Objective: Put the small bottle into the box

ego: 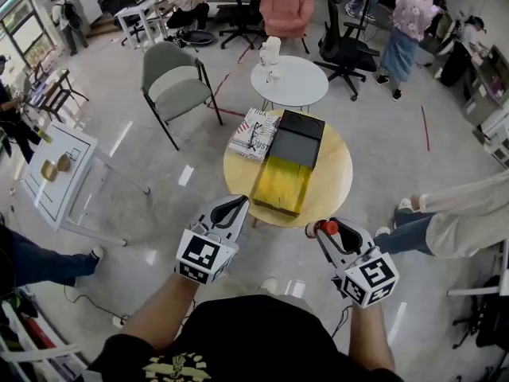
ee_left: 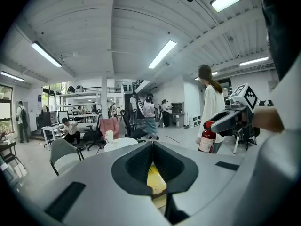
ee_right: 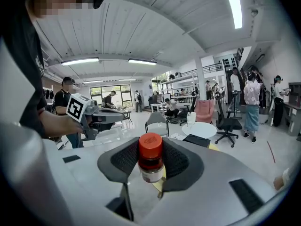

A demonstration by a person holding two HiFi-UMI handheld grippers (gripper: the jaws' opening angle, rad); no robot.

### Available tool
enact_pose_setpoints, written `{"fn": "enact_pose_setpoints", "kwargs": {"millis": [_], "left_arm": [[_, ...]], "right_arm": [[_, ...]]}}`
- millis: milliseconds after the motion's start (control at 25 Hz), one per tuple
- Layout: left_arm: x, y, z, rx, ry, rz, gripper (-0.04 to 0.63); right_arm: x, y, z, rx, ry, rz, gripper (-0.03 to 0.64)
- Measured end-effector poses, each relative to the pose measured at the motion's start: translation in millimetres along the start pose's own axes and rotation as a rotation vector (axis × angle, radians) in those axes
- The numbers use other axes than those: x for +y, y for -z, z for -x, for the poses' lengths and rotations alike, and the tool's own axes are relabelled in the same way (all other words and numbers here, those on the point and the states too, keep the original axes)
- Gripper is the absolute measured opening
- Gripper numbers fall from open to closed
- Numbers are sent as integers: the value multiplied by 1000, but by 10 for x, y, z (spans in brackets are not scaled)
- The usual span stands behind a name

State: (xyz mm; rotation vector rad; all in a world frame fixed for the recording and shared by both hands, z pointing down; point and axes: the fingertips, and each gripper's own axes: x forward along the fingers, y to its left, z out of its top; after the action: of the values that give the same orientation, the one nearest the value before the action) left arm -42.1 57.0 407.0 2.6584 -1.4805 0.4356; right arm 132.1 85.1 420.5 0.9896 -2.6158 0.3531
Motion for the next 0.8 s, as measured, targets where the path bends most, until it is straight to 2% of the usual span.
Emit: {"fn": "enact_pose_setpoints", "kwargs": {"millis": [360, 800], "left_arm": [[222, 50, -19, 16, -35, 7, 18], [483, 2, -419, 4, 29, -9, 18]], "right_arm": [[-34, -67, -260, -2, -30, -2, 156], [-173, -133, -566, 6, 10, -31, 156]]}}
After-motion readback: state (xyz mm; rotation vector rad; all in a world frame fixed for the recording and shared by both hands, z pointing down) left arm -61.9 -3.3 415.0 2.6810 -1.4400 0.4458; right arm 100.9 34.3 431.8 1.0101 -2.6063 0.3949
